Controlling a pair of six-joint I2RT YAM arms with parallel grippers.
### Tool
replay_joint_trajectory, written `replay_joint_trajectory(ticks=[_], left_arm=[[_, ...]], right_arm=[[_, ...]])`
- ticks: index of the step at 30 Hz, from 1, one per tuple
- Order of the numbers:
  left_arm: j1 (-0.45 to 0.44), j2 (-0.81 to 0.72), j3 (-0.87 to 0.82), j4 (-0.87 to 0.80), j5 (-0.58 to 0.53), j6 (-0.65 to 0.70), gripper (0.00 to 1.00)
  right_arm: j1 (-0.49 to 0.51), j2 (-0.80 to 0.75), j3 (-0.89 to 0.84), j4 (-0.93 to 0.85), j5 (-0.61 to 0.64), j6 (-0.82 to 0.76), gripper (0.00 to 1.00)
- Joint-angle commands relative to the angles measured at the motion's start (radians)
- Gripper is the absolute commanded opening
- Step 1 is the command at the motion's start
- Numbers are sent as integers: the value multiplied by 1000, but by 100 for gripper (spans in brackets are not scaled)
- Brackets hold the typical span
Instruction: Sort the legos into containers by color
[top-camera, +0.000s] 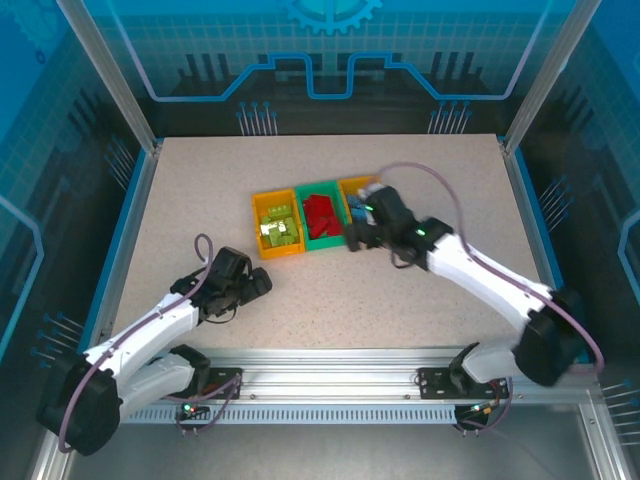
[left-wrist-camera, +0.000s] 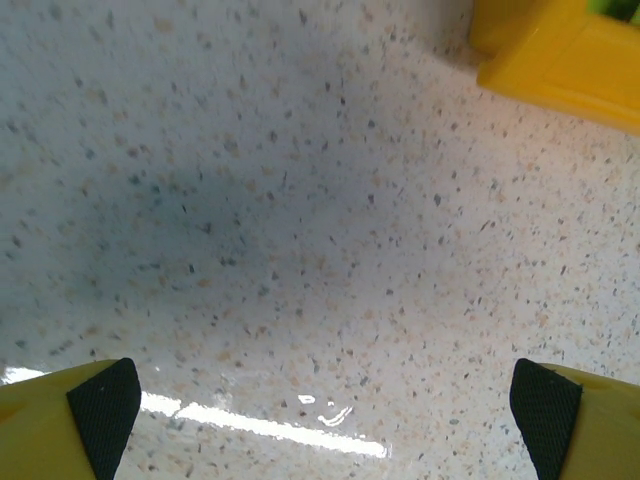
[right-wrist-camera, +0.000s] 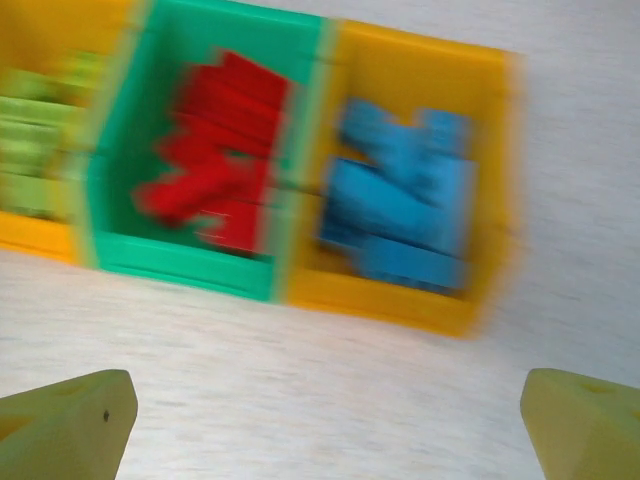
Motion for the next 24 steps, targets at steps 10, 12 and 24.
replay_joint_trajectory(ticks=[10,12,24], left_arm=[[45,9,35,335,-383,439,99],[62,47,27,455,-419,550,99],[214,434,7,1002,-276,854,99]], right_arm=[[-457,-86,-532,834,-3,-119,100],[-463,2,-522,907,-3,-143,100],[-501,163,-489,1016,-34,-142,100]])
